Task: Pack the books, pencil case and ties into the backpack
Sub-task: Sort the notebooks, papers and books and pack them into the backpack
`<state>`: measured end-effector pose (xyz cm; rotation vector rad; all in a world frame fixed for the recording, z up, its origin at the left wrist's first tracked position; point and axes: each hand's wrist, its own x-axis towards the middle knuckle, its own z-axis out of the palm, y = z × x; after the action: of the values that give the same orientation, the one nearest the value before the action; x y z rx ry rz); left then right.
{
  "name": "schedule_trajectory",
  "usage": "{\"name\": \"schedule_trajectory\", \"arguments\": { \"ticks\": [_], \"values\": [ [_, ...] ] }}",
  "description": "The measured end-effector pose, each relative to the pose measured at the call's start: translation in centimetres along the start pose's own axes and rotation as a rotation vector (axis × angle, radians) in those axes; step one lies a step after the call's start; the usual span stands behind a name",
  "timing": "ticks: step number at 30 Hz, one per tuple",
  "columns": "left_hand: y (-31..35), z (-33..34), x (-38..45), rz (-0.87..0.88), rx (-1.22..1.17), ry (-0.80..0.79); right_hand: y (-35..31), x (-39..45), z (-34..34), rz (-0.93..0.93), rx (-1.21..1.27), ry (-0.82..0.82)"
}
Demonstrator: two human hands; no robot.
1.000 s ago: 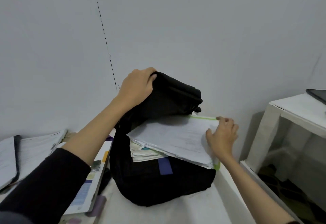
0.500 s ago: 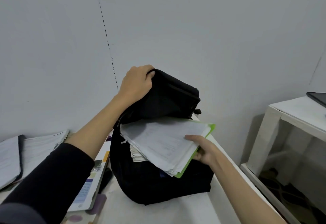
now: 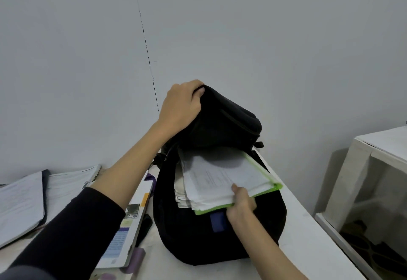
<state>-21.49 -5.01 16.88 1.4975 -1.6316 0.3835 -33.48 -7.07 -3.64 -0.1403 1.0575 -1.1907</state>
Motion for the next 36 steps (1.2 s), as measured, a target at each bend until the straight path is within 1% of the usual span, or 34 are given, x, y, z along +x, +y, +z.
{"name": "schedule_trajectory", "arguments": {
  "ticks": [3,6,8,10,11,12,13,15,16,17,18,19,21,23,25,26,28,32,34,36],
  "values": [
    [0.2,0.3,-0.4,0.030,-0.001,-0.021,2.2,-0.4,3.6,0.106,-0.011,-0.142],
    [-0.1,0.1,-0.7,0.035,-0.003,-0.036,2.2,0.0,4.8,0.163,-0.195,-0.241],
    [-0.4,-0.1,-0.8,0.037,-0.011,-0.041,0.9,-0.7,3.5,0.193,-0.464,-0.374],
    [-0.6,-0.2,-0.8,0.037,-0.020,-0.042,-0.5,-0.8,1.4,0.157,-0.839,-0.485],
    [-0.7,-0.2,-0.8,0.037,-0.020,-0.042,-1.1,-0.7,0.5,0.074,-0.998,-0.517],
    [-0.8,-0.1,-0.7,0.039,-0.017,-0.043,-1.8,-0.7,-0.3,-0.074,-1.116,-0.530],
    [-0.9,0.0,-0.7,0.042,-0.012,-0.045,-2.6,-0.8,-0.7,-0.287,-1.203,-0.510],
    [-1.1,0.0,-0.5,0.047,-0.008,-0.054,-4.4,-0.7,-1.4,-0.829,-1.392,-0.409],
    [-1.2,0.0,-0.4,0.049,-0.008,-0.057,-5.2,-0.6,-1.5,-1.050,-1.594,-0.380],
    [-1.2,0.1,-0.2,0.050,-0.008,-0.058,-5.8,-0.1,-1.6,-1.162,-1.837,-0.405],
    [-1.2,0.1,-0.1,0.049,-0.009,-0.058,-6.0,0.9,-1.8,-1.198,-2.036,-0.464],
    [-1.2,0.2,0.0,0.048,-0.012,-0.058,-5.9,1.9,-2.0,-1.176,-2.164,-0.523],
    [-1.3,0.3,0.1,0.048,-0.020,-0.058,-5.4,3.3,-2.4,-1.122,-2.217,-0.607],
    [-1.5,0.4,0.1,0.052,-0.022,-0.059,-4.8,4.6,-2.7,-1.128,-2.148,-0.656],
    [-1.6,0.4,0.2,0.049,-0.023,-0.057,-4.6,5.6,-2.5,-1.193,-2.100,-0.666],
    [-1.6,0.5,0.3,0.047,-0.028,-0.056,-4.7,6.0,-2.4,-1.199,-2.118,-0.668],
    [-1.2,0.7,0.4,0.040,-0.034,-0.060,-4.8,5.9,-2.4,-1.170,-2.199,-0.649],
    [-0.8,1.0,0.2,0.039,-0.021,-0.084,-5.3,4.3,-1.7,-1.104,-2.236,-0.680],
    [-0.9,0.9,0.0,0.041,-0.026,-0.081,-5.1,3.5,-0.9,-1.153,-2.280,-0.699],
    [-1.0,0.8,-0.2,0.040,-0.028,-0.079,-4.3,3.2,-0.3,-1.216,-2.335,-0.755]
  ]
}}
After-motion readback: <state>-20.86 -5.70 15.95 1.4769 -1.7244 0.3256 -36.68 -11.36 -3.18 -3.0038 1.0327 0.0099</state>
